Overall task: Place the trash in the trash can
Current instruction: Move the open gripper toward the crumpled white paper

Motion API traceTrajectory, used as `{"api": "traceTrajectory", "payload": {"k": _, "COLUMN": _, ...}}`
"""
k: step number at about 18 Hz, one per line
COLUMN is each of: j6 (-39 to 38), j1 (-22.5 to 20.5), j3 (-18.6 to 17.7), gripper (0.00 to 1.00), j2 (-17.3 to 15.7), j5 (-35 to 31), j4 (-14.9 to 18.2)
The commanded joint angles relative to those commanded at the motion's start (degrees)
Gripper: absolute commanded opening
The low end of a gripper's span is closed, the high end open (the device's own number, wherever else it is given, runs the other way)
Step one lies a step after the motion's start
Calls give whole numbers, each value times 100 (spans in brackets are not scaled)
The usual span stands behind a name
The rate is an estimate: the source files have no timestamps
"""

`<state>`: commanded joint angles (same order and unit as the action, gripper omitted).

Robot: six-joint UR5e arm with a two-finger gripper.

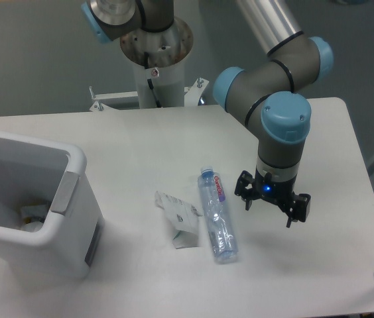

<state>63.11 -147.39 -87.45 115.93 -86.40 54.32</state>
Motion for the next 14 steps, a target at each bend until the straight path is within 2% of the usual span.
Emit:
{"api": "traceTrajectory", "payload": {"k": 8, "j6": -26, "j1": 18, "j3": -52, "gripper": 100, "j2": 17, "j5": 0, "j4": -61}}
{"api": "traceTrajectory", "payload": {"k": 10, "j6": -61, "j1": 35, "j3": -166, "gripper": 100, "j2": 18, "j5": 0, "j4": -332}}
{"api": "traceTrajectory", "payload": {"k": 12, "j6": -96, "j1": 35, "j3": -412, "gripper": 100, "j2": 0, "j5": 9, "j4": -754}}
{"api": "traceTrajectory", "payload": {"k": 14, "j6": -350, "j1": 44, "j3": -527, "gripper": 100, "j2": -26, "j5": 26, "j4": -888}}
